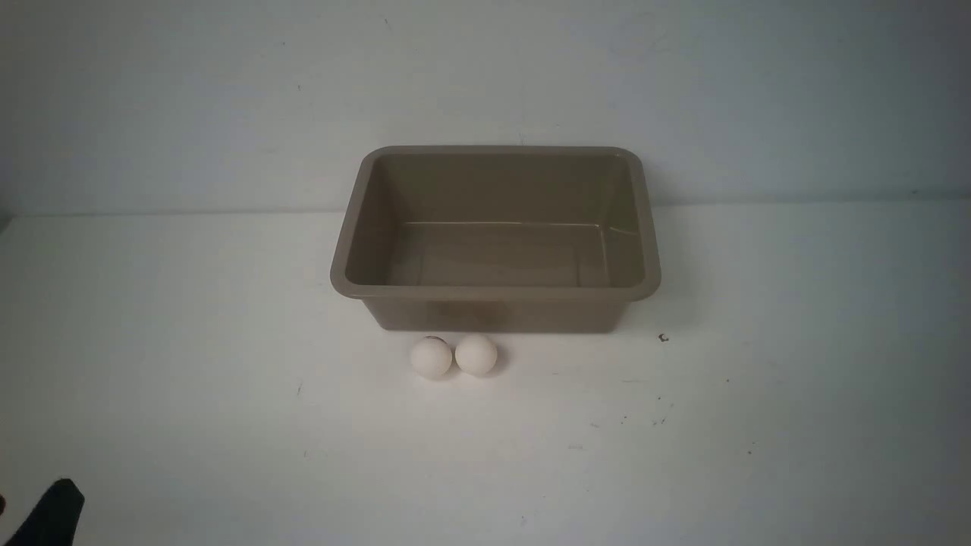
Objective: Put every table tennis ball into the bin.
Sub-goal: Use the left arm to clamp the table tennis ball closest to it
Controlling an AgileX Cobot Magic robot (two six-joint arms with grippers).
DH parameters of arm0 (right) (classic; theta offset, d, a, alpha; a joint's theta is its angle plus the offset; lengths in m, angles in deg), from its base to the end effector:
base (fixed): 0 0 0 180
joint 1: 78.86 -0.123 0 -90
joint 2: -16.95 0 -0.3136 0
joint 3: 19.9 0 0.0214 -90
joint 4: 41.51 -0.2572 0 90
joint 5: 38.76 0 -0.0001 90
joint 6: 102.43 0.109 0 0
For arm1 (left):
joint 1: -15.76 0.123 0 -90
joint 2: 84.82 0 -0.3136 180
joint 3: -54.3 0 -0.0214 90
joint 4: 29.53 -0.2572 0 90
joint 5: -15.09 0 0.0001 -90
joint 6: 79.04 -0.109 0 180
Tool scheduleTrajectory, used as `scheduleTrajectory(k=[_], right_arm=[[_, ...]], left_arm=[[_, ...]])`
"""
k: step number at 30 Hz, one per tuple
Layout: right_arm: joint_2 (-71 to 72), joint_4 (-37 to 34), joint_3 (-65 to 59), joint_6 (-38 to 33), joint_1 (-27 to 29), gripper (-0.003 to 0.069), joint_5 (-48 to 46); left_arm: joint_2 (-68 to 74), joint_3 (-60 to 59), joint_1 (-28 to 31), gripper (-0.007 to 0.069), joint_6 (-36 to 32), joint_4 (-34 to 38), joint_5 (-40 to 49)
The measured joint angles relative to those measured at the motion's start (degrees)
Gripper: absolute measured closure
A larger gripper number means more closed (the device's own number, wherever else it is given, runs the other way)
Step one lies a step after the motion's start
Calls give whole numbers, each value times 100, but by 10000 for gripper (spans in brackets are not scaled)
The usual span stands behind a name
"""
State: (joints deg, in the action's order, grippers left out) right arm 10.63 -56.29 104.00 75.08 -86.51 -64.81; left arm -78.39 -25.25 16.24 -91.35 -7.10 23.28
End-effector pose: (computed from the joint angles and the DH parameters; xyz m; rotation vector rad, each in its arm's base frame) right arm 0.0128 0.0141 0.2998 -0.0470 1.5403 0.3426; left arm 0.0521 -0.0055 0.1907 -0.1065 1.6320 -0.1707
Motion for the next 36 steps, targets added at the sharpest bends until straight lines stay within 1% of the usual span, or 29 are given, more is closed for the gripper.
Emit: scheduleTrajectory(k=[4,7,11,16,20,23,27,31,33,36], right_arm=[[0,0,0,-129,0,197,-116],[0,0,0,-148,0,197,-195],[0,0,0,-161,0,197,-340],[0,0,0,-161,0,197,-458],[0,0,0,-228,0,197,-634],[0,0,0,-387,0,197,-801],[0,0,0,-732,0,197,-1220],[0,0,0,-1118,0,197,-1560],[0,0,0,-1205,0,197,-1588],[0,0,0,-1256,0,197,-1588]], left_arm=[[0,0,0,230,0,1077,-310],[0,0,0,230,0,1469,-362],[0,211,0,230,-105,1581,-169],[26,989,0,230,-424,1592,168],[501,1505,0,230,-748,1592,870],[1282,1903,0,230,-1044,1580,1786],[2247,2305,0,230,-1724,1568,2488],[3030,2706,0,230,-2549,1756,2721],[3247,2816,0,229,-2906,1873,2797],[3701,2983,0,221,-3679,2209,2878]])
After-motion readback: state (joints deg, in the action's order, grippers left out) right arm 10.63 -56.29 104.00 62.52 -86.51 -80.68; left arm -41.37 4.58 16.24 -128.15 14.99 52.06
